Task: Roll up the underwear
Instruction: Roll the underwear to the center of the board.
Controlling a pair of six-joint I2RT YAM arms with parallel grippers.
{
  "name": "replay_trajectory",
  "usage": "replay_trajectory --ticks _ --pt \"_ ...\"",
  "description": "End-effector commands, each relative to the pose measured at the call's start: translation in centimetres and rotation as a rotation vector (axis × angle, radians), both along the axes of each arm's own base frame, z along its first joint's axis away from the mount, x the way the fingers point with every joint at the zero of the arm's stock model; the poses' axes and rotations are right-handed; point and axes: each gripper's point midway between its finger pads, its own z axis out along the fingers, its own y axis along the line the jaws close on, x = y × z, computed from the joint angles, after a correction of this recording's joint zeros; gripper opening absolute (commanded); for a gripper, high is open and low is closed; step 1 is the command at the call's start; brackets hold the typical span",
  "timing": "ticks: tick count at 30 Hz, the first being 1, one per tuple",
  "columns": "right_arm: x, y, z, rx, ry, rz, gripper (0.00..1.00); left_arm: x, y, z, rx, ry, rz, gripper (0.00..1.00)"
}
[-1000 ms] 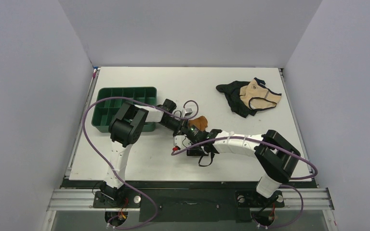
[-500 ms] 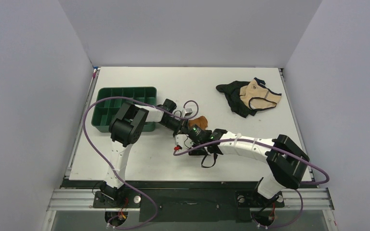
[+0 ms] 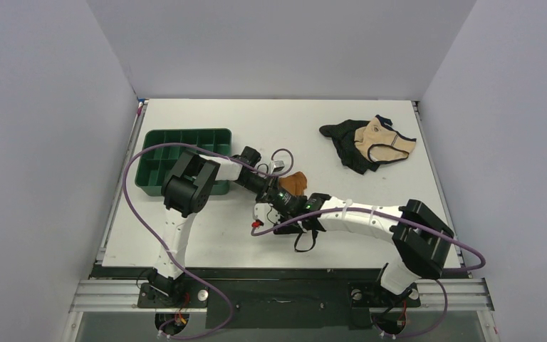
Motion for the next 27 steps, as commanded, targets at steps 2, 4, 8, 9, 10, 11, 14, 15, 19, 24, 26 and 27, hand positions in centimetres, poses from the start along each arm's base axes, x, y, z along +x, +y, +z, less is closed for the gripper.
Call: replay_trajectory --ticks 2,4,8,9,10,11,14,15,19,24,26,27 --pt "0.2 1.4 -0.1 0.02 0.011 0.004 0.55 -0.9 2.4 -6.5 0.225 -0.026 0.005 0.0" --pt "0.1 1.4 -0.6 0.009 0.017 0.007 0.54 -0.8 2.4 -6.5 0.224 -0.026 0.004 0.0" --pt "0.1 1.2 -1.6 -0.005 0.028 0.008 0.53 -0.8 2.4 -6.4 0.22 -0.027 0.003 0.0" --pt "0.1 1.2 -1.9 -0.013 0.032 0.008 0.53 -0.9 2.4 -6.5 0.221 -0.026 0.002 0.0" --pt "0.2 1.1 -2.0 -0.015 0.032 0.006 0.53 -0.9 2.4 -6.5 0.22 -0.026 0.002 0.0" --pt "0.3 1.1 -2.3 -0.02 0.035 0.006 0.52 -0.9 2.4 -6.5 0.22 -0.024 0.001 0.0" --pt "0.7 0.7 -2.9 -0.031 0.047 -0.005 0.5 -0.9 2.4 -6.5 0.22 -0.027 -0.001 0.0" --pt "0.8 0.7 -2.9 -0.032 0.048 -0.004 0.5 -0.9 2.4 -6.4 0.219 -0.027 -0.002 0.0" --pt "1.4 0.3 -3.4 -0.038 0.065 -0.016 0.47 -1.0 2.5 -6.5 0.22 -0.023 -0.005 0.0" --pt "1.8 0.0 -4.0 -0.045 0.08 -0.022 0.4 -1.3 2.6 -6.5 0.219 -0.017 -0.014 0.0" --pt "1.8 -0.1 -4.3 -0.05 0.089 -0.023 0.35 -1.4 2.6 -6.5 0.217 -0.017 -0.018 0.0" --pt "1.8 -0.2 -4.3 -0.05 0.094 -0.024 0.33 -1.4 2.6 -6.5 0.216 -0.017 -0.02 0.0"
